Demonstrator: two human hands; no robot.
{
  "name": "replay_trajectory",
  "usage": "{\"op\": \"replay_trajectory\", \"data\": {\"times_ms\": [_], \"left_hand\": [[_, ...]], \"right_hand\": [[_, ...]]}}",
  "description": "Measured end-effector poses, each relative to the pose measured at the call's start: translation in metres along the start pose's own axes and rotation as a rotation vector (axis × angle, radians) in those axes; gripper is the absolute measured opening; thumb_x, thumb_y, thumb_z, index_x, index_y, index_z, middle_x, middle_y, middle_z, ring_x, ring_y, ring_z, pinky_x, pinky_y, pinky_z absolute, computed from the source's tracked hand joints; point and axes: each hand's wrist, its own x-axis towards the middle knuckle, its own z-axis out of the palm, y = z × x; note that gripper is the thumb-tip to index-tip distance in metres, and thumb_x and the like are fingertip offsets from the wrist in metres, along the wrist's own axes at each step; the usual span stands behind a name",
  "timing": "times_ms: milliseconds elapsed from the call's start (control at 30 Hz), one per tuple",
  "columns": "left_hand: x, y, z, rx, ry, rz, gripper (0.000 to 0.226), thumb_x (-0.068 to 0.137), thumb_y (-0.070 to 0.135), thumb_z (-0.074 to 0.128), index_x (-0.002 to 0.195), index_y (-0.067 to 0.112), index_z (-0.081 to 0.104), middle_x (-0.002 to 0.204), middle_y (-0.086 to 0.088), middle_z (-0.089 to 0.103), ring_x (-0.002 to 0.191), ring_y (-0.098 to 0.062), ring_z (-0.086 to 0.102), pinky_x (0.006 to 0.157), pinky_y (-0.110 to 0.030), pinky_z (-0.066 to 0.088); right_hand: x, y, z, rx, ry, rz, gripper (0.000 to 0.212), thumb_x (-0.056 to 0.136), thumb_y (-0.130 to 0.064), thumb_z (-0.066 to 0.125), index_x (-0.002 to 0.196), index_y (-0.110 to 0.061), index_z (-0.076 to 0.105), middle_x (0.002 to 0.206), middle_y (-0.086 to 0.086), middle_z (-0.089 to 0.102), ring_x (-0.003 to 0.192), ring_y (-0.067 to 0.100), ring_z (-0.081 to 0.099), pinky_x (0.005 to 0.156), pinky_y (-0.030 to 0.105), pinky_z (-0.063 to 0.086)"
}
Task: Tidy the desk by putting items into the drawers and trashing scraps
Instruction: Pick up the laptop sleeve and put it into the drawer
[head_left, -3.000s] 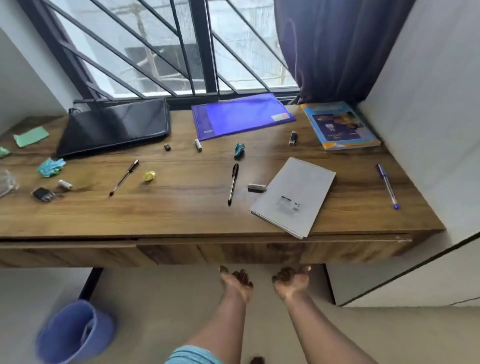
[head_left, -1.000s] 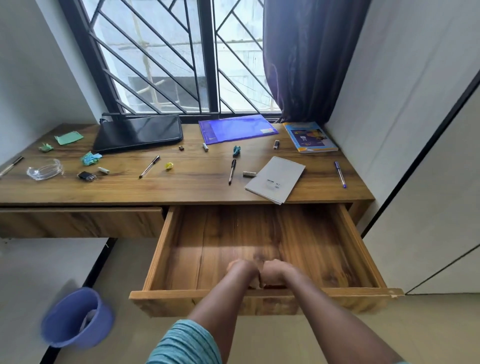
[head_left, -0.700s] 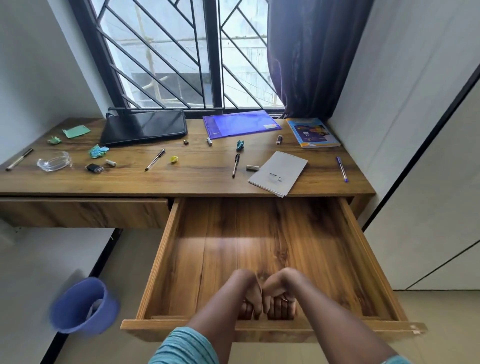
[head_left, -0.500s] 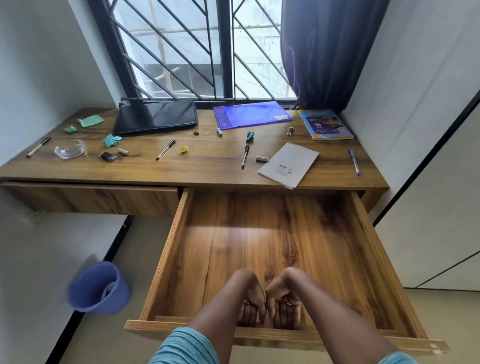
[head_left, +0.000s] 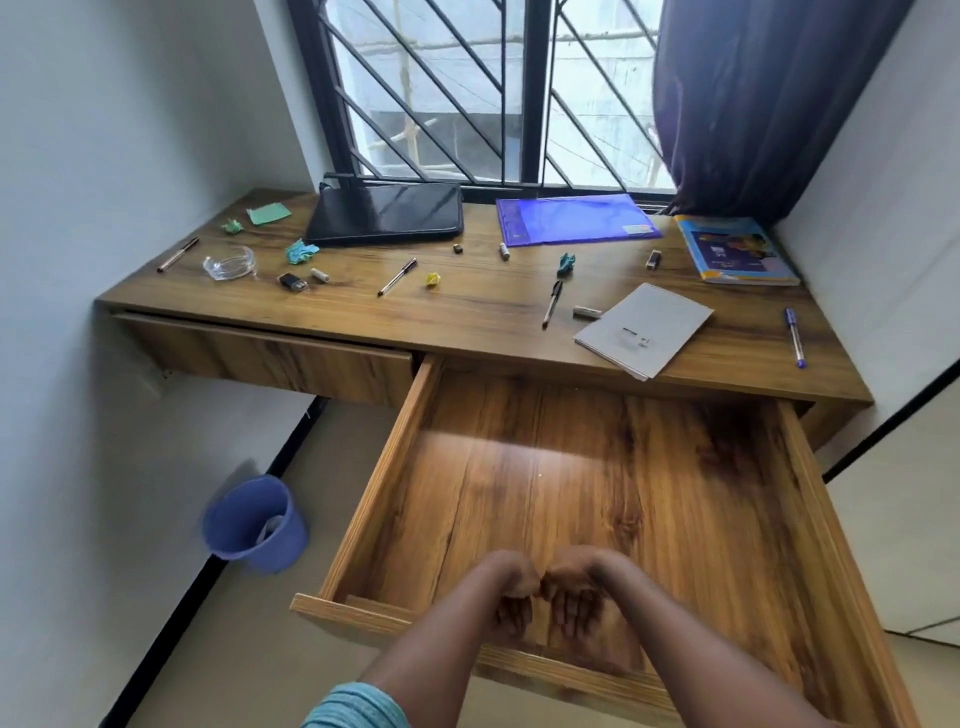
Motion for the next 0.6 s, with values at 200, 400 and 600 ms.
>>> {"op": "replay_trajectory", "data": {"times_ms": [200,400,600], "left_hand": [[-0.010,-0.022,-0.022,0.199,0.635,0.165,0.033,0.095,0.033,0.044,0.115,0.013,0.062,0.118,-0.010,0.063,0.108,-0.027,0.061,0.091,-0.039,0.049],[-0.026,-0.062,-0.084,0.200,1.059,0.393,0.036,0.095,0.033,0.042,0.095,0.010,0.069,0.095,-0.009,0.069,0.089,-0.025,0.066,0.069,-0.031,0.050],[-0.006,-0.132,-0.174,0.294,1.146,0.490,0.019,0.076,0.033,0.057,0.084,0.021,0.071,0.074,0.004,0.071,0.067,-0.016,0.067,0.053,-0.027,0.054]], "right_hand": [[0.011,-0.030,0.010,-0.068,0.685,-0.284,0.031,0.096,-0.026,0.039,0.090,-0.011,0.065,0.078,0.001,0.059,0.083,0.022,0.061,0.067,0.028,0.047],[0.025,-0.093,0.009,-0.228,1.052,-0.429,0.033,0.097,-0.025,0.036,0.097,-0.012,0.067,0.103,0.009,0.067,0.096,0.026,0.064,0.079,0.037,0.052],[0.035,-0.196,0.000,-0.454,1.372,-0.505,0.007,0.081,-0.017,0.067,0.079,-0.012,0.070,0.088,0.009,0.070,0.077,0.023,0.069,0.062,0.031,0.056]]}}
